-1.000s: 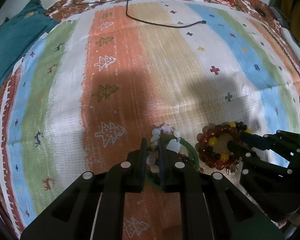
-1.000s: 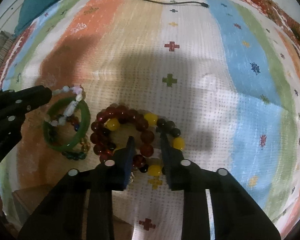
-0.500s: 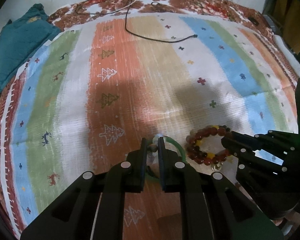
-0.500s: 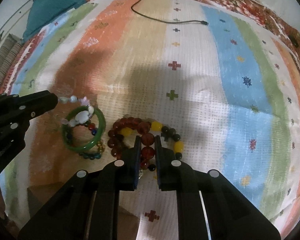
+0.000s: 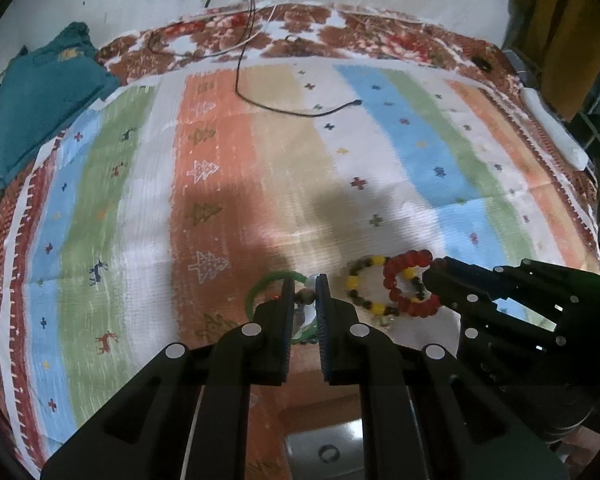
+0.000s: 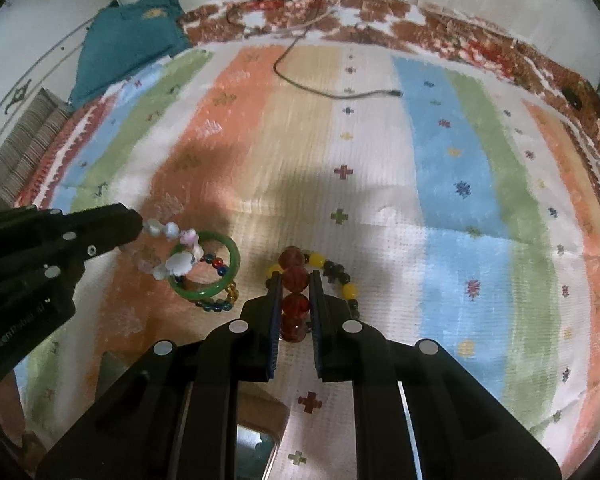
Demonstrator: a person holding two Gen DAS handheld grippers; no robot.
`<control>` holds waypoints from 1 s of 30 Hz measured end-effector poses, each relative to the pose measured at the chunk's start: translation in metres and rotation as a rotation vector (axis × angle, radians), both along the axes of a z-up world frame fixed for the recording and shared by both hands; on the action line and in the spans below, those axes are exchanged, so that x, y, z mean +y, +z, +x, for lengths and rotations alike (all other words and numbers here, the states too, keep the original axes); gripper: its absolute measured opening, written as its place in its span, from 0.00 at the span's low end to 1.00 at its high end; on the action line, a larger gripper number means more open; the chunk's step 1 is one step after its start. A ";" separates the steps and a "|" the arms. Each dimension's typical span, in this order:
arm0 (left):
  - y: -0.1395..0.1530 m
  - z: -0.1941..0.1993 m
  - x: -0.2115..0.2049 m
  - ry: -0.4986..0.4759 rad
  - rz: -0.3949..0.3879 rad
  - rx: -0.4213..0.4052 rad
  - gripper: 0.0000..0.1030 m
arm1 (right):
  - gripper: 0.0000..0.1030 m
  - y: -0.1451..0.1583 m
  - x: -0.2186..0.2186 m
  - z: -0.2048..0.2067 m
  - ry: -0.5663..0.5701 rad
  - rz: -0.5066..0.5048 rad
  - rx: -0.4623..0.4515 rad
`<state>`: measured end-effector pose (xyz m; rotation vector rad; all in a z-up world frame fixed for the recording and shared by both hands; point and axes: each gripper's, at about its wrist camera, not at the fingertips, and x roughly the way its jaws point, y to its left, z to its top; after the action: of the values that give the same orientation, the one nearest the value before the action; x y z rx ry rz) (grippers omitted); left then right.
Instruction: Organize jewelry
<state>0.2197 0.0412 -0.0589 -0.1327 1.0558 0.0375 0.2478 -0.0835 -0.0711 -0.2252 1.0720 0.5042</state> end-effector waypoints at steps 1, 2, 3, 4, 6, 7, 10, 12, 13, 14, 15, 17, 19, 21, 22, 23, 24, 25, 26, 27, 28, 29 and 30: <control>0.003 -0.003 -0.003 -0.006 0.000 -0.008 0.10 | 0.14 0.004 -0.002 -0.002 -0.002 0.006 -0.014; 0.005 -0.005 -0.004 -0.009 0.001 -0.013 0.10 | 0.14 0.007 -0.003 -0.003 -0.005 0.010 -0.025; 0.007 -0.008 -0.006 -0.012 0.003 -0.019 0.10 | 0.14 0.012 -0.006 -0.006 -0.009 0.017 -0.040; 0.011 -0.012 -0.009 -0.015 0.009 -0.030 0.10 | 0.14 0.015 -0.007 -0.007 -0.012 0.024 -0.044; 0.018 -0.017 -0.014 -0.026 0.013 -0.049 0.10 | 0.14 0.022 -0.011 -0.011 -0.020 0.047 -0.056; 0.021 -0.021 -0.016 -0.033 0.008 -0.058 0.10 | 0.14 0.025 -0.012 -0.014 -0.021 0.054 -0.061; 0.030 -0.030 -0.019 -0.043 0.001 -0.084 0.10 | 0.14 0.032 -0.013 -0.021 -0.014 0.063 -0.077; 0.034 -0.035 -0.020 -0.045 -0.007 -0.095 0.10 | 0.14 0.035 -0.014 -0.027 -0.011 0.062 -0.088; 0.037 -0.038 -0.021 -0.048 -0.009 -0.103 0.10 | 0.14 0.036 -0.015 -0.029 -0.009 0.061 -0.092; 0.039 -0.041 -0.022 -0.049 -0.012 -0.108 0.10 | 0.14 0.037 -0.016 -0.032 -0.008 0.061 -0.097; 0.039 -0.043 -0.022 -0.049 -0.014 -0.110 0.10 | 0.14 0.039 -0.016 -0.036 -0.004 0.061 -0.105; 0.040 -0.048 -0.022 -0.051 -0.012 -0.112 0.10 | 0.14 0.041 -0.016 -0.042 0.004 0.057 -0.121; 0.041 -0.053 -0.023 -0.055 -0.010 -0.119 0.10 | 0.14 0.044 -0.016 -0.047 0.010 0.059 -0.133; 0.043 -0.056 -0.023 -0.055 -0.012 -0.123 0.10 | 0.14 0.047 -0.017 -0.051 0.011 0.063 -0.141; 0.044 -0.058 -0.022 -0.051 -0.015 -0.126 0.10 | 0.14 0.048 -0.017 -0.052 0.013 0.065 -0.143; 0.045 -0.061 -0.022 -0.049 -0.019 -0.129 0.10 | 0.14 0.048 -0.018 -0.055 0.014 0.067 -0.145; 0.046 -0.063 -0.021 -0.048 -0.022 -0.133 0.10 | 0.14 0.049 -0.019 -0.057 0.016 0.070 -0.147; 0.047 -0.065 -0.021 -0.047 -0.023 -0.136 0.10 | 0.14 0.049 -0.019 -0.059 0.019 0.071 -0.148; 0.048 -0.067 -0.020 -0.045 -0.026 -0.139 0.10 | 0.14 0.050 -0.020 -0.061 0.022 0.073 -0.150; 0.049 -0.069 -0.020 -0.045 -0.028 -0.142 0.10 | 0.14 0.051 -0.020 -0.063 0.025 0.075 -0.151; 0.050 -0.072 -0.020 -0.044 -0.029 -0.145 0.10 | 0.14 0.052 -0.020 -0.065 0.029 0.076 -0.151; 0.050 -0.074 -0.020 -0.044 -0.029 -0.147 0.10 | 0.14 0.053 -0.021 -0.067 0.032 0.077 -0.152; 0.051 -0.076 -0.020 -0.044 -0.030 -0.149 0.10 | 0.14 0.054 -0.021 -0.070 0.034 0.079 -0.152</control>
<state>0.1439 0.0207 -0.0082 -0.1372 0.9106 -0.0275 0.1782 -0.1049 -0.0174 -0.2090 0.8994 0.5504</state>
